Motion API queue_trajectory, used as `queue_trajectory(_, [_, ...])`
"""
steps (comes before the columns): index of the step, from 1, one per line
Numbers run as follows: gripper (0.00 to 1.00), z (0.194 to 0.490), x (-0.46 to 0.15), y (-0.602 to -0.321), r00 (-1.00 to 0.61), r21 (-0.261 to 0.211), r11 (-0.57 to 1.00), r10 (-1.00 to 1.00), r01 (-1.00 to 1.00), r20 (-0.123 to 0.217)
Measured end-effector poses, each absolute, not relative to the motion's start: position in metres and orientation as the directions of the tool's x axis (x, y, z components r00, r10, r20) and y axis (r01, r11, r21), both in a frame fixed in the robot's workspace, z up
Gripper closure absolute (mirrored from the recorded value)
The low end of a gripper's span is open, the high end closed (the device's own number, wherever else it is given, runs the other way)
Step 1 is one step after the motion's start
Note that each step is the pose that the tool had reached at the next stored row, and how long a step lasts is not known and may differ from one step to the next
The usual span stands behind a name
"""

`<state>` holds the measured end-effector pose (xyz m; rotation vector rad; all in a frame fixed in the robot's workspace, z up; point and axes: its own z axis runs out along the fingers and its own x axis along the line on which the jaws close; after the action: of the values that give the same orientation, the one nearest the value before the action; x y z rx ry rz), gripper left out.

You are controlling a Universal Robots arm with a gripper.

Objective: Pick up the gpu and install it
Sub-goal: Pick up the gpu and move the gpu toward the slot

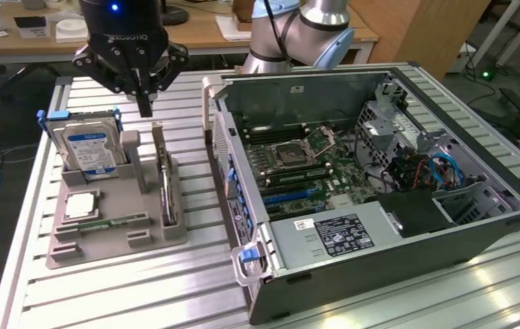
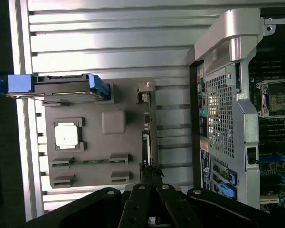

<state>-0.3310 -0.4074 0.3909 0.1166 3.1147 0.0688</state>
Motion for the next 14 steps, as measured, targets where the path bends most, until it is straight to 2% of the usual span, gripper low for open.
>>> queue_trajectory(6, [0.89, 0.3909, -0.331, -0.4074, -0.997, 0.045, 0.996, 0.075, 0.074, -0.022])
queue_trajectory(9, [0.71, 0.3909, -0.331, -0.4074, -0.997, 0.045, 0.996, 0.075, 0.074, -0.022])
queue_trajectory(10, [0.71, 0.3909, -0.331, -0.4074, -0.997, 0.045, 0.996, 0.075, 0.074, -0.022])
queue_trajectory(12, [0.59, 0.3908, -0.3313, -0.4074, -0.997, 0.045, 0.996, 0.075, 0.074, -0.023])
queue_trajectory(13, [0.59, 0.3909, -0.3313, -0.4074, -0.997, 0.045, 0.996, 0.075, 0.074, -0.023])
queue_trajectory(14, [0.53, 0.3909, -0.3313, -0.4074, -0.997, 0.045, 0.996, 0.075, 0.074, -0.023])
